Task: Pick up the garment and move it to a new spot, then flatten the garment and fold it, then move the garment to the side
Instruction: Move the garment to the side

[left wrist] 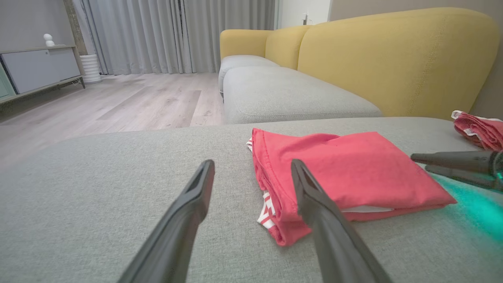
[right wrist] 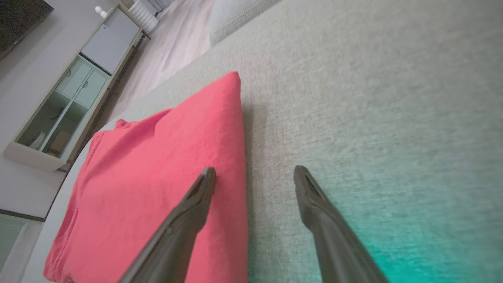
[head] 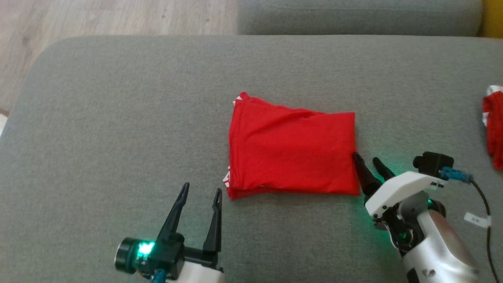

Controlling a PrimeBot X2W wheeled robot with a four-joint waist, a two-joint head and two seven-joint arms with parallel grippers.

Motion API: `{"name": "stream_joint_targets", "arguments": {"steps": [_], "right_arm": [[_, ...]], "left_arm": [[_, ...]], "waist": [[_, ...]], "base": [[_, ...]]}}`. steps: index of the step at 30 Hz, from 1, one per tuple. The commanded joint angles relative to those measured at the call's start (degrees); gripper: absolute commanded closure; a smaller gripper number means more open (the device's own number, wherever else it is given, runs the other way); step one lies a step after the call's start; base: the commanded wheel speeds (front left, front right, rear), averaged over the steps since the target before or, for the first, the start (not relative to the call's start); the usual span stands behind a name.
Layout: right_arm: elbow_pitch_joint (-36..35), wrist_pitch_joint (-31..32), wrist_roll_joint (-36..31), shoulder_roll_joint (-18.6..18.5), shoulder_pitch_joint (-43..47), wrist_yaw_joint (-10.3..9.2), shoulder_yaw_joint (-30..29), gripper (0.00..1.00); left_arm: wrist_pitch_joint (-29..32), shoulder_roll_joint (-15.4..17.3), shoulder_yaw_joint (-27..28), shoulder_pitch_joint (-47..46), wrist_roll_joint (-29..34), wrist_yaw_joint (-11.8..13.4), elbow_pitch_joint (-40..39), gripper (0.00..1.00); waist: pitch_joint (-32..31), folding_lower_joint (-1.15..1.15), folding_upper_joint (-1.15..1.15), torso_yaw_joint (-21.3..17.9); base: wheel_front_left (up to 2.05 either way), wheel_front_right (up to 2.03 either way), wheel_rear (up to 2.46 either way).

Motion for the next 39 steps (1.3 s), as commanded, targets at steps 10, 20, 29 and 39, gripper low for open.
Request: {"name": "stream_joint_targets", "arguments": {"steps": [10,20,29,39], "right_arm": [[0.86,-1.50,4.93,-1.17,-4.69,-0.05,4.36,1.00],[-6.32,-0.35,3.08,-15.05,-8.89,-0.05,4.22,1.00],[-15.18,3.72,-1.17,-27.94,-13.22,-0.05,-4.62,1.00],[-20.18,6.17,-9.68,-29.55,-12.16,-0.05,-17.89,0.00]], "left_arm": [[-0.55,-0.43,0.43,-3.08,-1.61,1.75,-1.17,0.00],[-0.55,-0.43,1.65,-5.60,-2.03,2.56,-3.48,0.00],[-0.55,-0.43,4.23,-10.13,-2.07,0.23,-4.26,0.00],[-0.55,-0.43,5.70,-12.18,-1.48,-1.39,-5.52,0.00]], "waist": [[1.47,-0.02,0.00,0.03],[6.36,-0.02,0.00,-6.90],[12.55,-0.02,0.00,-11.40],[14.40,-0.02,0.00,-12.73]], "base": [[0.00,0.00,0.00],[0.00,0.00,0.00],[0.00,0.00,0.00],[0.00,0.00,0.00]]}}
